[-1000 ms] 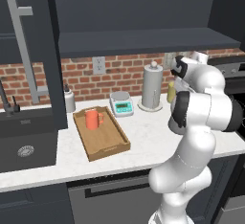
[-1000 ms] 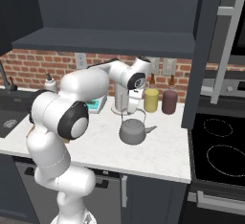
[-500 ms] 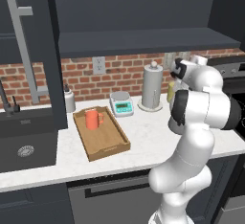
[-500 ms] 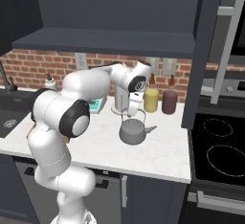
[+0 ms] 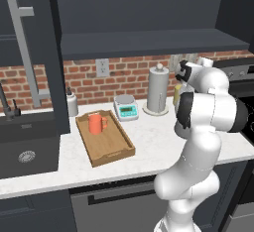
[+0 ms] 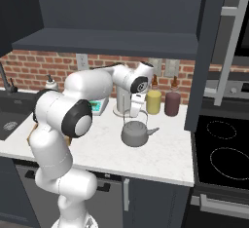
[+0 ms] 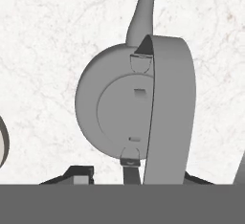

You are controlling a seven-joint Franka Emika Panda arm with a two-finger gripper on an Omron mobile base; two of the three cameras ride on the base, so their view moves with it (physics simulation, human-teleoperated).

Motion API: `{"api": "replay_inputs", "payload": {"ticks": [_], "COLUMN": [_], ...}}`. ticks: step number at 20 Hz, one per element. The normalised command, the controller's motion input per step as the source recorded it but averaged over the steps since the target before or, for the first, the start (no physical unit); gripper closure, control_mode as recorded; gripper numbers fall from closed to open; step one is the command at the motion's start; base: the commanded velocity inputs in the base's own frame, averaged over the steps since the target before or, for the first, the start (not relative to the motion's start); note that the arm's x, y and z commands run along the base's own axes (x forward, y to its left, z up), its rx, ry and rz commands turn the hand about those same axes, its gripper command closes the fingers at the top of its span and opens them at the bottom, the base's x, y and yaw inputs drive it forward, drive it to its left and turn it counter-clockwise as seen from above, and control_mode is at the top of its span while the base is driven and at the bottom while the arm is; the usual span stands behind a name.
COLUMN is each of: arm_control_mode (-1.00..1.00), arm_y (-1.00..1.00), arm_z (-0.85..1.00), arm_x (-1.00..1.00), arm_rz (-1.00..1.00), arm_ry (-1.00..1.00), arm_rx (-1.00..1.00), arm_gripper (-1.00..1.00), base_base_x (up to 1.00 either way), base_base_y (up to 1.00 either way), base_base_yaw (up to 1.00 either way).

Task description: Pick the kettle from the counter and place it on the tray. Then pick the mug from the cabinet and place it on the tray. Then close the cabinet doors.

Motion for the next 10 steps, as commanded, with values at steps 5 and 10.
{"api": "replay_inputs", "payload": {"ticks": [5,10], "arm_control_mode": [-1.00,-1.00], "arm_y": [0.01,0.01], "arm_z": [0.00,0.03], "arm_x": [-0.05,-0.39], "arm_rz": [0.00,0.00], "arm_ry": [0.00,0.00], "arm_rx": [0.00,0.00], "arm_gripper": [1.00,1.00], "base_base_x": [0.00,0.00], "base_base_y": [0.00,0.00], "base_base_yaw": [0.00,0.00]}}
